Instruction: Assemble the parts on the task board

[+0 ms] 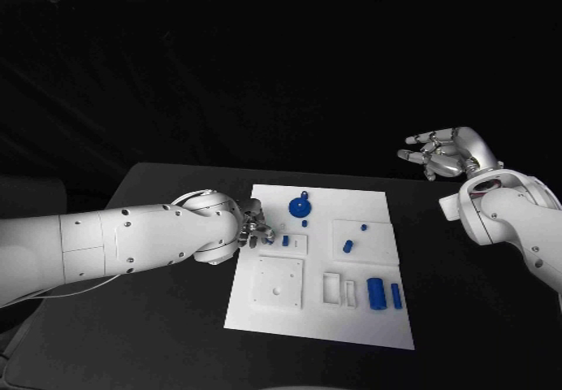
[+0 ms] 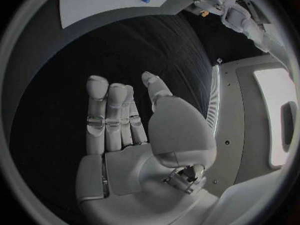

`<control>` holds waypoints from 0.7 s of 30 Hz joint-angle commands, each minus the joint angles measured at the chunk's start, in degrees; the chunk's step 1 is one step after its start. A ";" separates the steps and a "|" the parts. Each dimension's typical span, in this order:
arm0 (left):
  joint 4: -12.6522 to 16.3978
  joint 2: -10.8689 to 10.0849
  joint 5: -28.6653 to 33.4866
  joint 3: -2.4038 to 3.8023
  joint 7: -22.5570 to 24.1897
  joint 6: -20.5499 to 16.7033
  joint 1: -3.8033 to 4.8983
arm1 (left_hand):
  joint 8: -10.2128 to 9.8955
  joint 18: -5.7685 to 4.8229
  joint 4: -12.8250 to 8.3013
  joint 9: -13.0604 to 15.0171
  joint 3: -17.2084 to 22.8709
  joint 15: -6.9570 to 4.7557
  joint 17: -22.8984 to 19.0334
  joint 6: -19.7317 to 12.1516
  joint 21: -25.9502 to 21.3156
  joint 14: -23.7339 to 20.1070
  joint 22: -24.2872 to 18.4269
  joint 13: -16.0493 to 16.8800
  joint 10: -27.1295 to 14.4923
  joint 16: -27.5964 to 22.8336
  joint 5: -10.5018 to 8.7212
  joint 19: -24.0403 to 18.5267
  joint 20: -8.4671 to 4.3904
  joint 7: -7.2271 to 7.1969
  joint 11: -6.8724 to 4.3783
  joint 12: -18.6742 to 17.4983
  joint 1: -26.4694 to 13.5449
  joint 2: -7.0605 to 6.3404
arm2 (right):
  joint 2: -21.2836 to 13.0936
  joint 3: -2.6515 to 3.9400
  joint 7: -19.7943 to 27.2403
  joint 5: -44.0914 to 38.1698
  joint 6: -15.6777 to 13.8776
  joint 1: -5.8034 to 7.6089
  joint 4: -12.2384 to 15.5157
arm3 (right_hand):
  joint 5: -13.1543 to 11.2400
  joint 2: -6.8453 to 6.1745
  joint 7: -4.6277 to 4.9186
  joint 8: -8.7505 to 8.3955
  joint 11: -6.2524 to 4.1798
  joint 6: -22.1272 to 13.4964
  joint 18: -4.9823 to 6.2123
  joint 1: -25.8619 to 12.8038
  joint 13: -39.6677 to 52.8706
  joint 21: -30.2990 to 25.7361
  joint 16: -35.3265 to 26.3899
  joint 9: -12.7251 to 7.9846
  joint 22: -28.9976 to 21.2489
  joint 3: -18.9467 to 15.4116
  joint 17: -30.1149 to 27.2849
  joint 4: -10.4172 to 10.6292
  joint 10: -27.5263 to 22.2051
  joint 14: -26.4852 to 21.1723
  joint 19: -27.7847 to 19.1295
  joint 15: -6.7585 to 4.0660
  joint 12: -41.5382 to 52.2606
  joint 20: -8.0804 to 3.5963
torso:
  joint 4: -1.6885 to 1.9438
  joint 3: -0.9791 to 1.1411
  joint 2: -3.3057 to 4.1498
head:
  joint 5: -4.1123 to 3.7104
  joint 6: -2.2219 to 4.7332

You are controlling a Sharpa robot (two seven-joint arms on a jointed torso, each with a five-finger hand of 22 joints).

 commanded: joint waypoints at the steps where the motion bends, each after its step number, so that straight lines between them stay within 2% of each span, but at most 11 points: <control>1: -0.06 0.21 0.15 -0.11 -0.18 2.11 -0.20 | 0.35 0.81 -7.27 0.08 7.03 -0.11 0.02 6.48 0.26 0.15 1.06 -0.09 0.86 -0.03 0.25 0.07 0.09 -5.53 -2.03 0.33 0.08 0.63 | 0.05 0.03 0.45 -0.50 0.75 0.02 0.02 | 0.21 -0.31 0.05 0.25 0.27 -0.29 0.35 -0.05 -0.05 0.09 0.21 -0.09 2.92 0.24 -0.05 -0.08 -0.06 -0.31 0.16 0.25 0.04 0.13 | -0.01 -0.01 0.01 | -0.03 -0.09; 21: -0.13 0.06 -0.03 -0.11 -0.27 4.25 -0.21 | 0.35 0.80 -7.41 0.35 7.07 -0.13 0.03 6.39 0.33 0.12 1.06 -0.10 0.83 -0.16 0.30 0.00 0.04 -5.50 -2.04 0.20 0.22 0.70 | 0.07 0.03 0.47 -0.50 0.96 0.02 -0.15 | 0.21 -0.31 0.05 0.25 0.27 -0.29 0.35 -0.05 -0.05 0.09 0.21 -0.09 2.92 0.24 -0.05 -0.08 -0.06 -0.31 0.16 0.25 0.04 0.13 | 0.01 -0.06 0.01 | 0.05 -0.28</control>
